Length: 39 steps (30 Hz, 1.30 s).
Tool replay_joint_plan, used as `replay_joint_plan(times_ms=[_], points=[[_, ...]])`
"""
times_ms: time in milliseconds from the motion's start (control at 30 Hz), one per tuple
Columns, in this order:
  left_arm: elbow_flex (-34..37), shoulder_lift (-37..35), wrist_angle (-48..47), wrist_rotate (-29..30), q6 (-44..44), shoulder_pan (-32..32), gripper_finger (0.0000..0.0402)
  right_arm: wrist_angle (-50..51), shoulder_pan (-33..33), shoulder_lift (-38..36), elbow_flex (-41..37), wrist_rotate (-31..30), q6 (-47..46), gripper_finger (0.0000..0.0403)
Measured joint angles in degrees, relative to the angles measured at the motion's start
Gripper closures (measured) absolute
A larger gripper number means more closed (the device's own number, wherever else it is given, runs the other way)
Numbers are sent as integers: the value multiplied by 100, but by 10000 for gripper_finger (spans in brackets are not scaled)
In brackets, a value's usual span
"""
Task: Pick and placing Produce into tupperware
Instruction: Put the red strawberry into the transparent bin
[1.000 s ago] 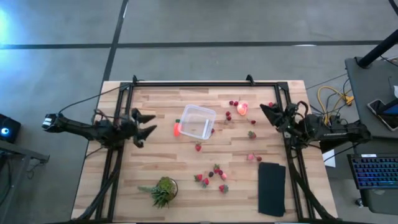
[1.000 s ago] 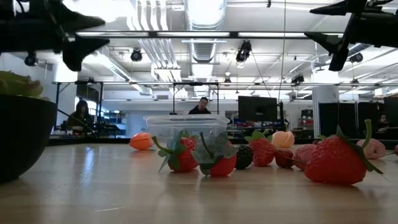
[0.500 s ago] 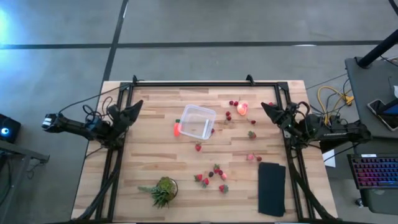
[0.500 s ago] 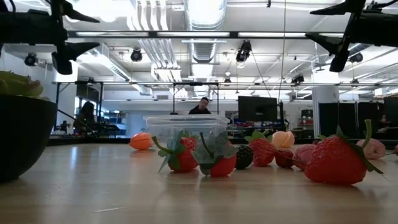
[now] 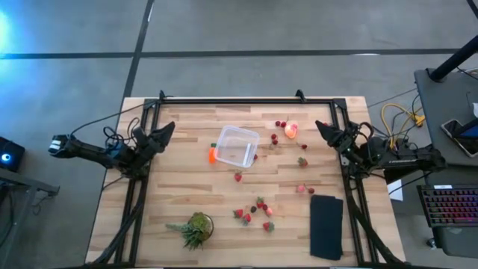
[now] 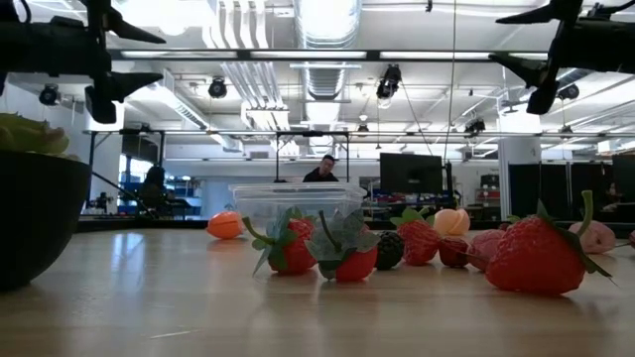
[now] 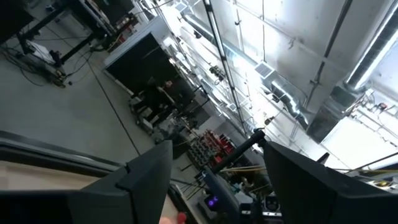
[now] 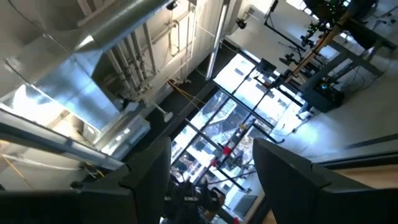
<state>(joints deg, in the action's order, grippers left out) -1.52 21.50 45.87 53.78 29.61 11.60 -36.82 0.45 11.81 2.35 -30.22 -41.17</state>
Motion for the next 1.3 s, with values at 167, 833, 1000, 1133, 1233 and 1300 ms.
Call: replay_joint_plan(times_ms=[167,833,1000,1133,1233,1300], points=[[0,68,-5,-4,0,0,162,-277,0,-9,-2,-4,-255,184],[0,-14,31,-163,241,4,162,-296,0,0,-2,625,-651,184],[0,-40,42,-807,1744,9,162,-266,1,14,46,815,-824,184],[0,-24,25,-807,1742,8,162,-229,0,291,466,812,-208,185],[0,-21,25,-800,1768,4,162,276,0,610,1004,604,247,196],[0,-26,45,-791,1768,4,162,1048,-2,850,1446,459,390,209]])
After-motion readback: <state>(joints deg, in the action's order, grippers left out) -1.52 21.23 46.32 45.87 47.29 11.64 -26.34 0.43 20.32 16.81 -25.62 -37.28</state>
